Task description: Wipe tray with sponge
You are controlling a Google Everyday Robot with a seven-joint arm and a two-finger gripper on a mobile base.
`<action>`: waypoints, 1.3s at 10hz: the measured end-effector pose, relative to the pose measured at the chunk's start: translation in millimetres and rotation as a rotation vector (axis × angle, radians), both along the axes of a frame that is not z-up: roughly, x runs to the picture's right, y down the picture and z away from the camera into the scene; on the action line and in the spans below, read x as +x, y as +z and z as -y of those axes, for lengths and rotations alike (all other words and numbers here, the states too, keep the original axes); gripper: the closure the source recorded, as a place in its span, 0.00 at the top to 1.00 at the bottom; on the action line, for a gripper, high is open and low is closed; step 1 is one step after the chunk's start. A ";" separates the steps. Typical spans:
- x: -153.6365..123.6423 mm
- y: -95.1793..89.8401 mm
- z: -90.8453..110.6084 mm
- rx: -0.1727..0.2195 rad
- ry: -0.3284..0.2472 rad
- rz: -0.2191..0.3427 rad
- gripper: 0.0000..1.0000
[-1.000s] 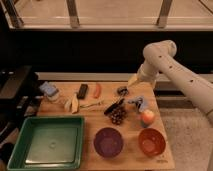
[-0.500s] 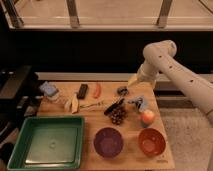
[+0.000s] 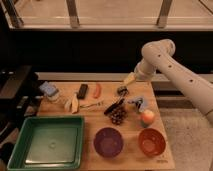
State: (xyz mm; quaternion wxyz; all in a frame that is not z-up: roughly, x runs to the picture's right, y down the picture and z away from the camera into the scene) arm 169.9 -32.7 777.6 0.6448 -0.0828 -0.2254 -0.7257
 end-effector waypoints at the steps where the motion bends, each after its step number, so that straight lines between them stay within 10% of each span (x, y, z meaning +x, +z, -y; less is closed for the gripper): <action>1: -22.9 -1.3 5.2 0.020 -0.056 0.050 0.80; 7: -165.4 -29.2 28.5 0.139 -0.260 0.379 0.80; 13: -165.5 -30.4 27.4 0.145 -0.265 0.389 0.80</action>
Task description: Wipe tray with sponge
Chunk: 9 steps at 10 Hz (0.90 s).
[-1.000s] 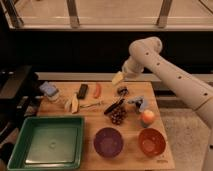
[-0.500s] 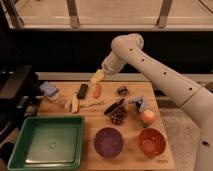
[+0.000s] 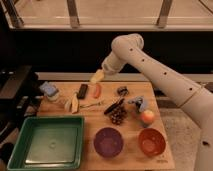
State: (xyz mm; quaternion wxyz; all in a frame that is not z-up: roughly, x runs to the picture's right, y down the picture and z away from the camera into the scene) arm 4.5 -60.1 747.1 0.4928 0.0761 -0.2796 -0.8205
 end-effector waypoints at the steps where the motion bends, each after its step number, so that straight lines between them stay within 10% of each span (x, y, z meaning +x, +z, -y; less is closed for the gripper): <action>1: -4.9 -0.2 1.2 0.021 -0.023 0.011 0.80; 9: -150.4 44.8 28.9 0.170 -0.175 0.201 0.80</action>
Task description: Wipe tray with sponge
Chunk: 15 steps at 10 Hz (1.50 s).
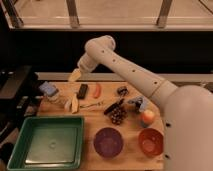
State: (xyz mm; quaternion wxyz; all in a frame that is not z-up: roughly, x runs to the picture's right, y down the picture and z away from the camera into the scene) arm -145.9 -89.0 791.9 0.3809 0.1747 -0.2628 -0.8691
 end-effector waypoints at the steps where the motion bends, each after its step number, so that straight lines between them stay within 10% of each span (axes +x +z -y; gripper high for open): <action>1: -17.0 8.5 0.6 0.004 -0.023 0.030 0.80; 15: -121.5 52.2 -36.8 -0.034 -0.104 0.212 0.80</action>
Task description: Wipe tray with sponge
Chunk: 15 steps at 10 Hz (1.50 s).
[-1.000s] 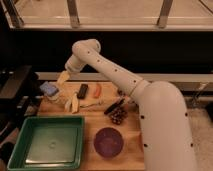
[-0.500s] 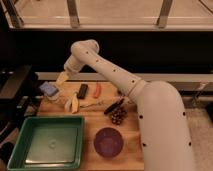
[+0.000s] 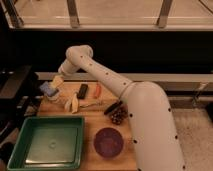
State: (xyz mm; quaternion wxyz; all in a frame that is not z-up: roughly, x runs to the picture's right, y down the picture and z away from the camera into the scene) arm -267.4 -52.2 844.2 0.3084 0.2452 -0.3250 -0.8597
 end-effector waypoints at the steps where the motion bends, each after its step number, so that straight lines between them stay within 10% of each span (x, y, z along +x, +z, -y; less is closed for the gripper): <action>1: -10.2 7.4 -8.3 -0.014 -0.009 0.015 0.80; 8: -15.4 38.9 -44.8 -0.116 -0.021 0.023 0.73; 15: -16.4 35.9 -43.6 -0.121 -0.018 0.026 0.05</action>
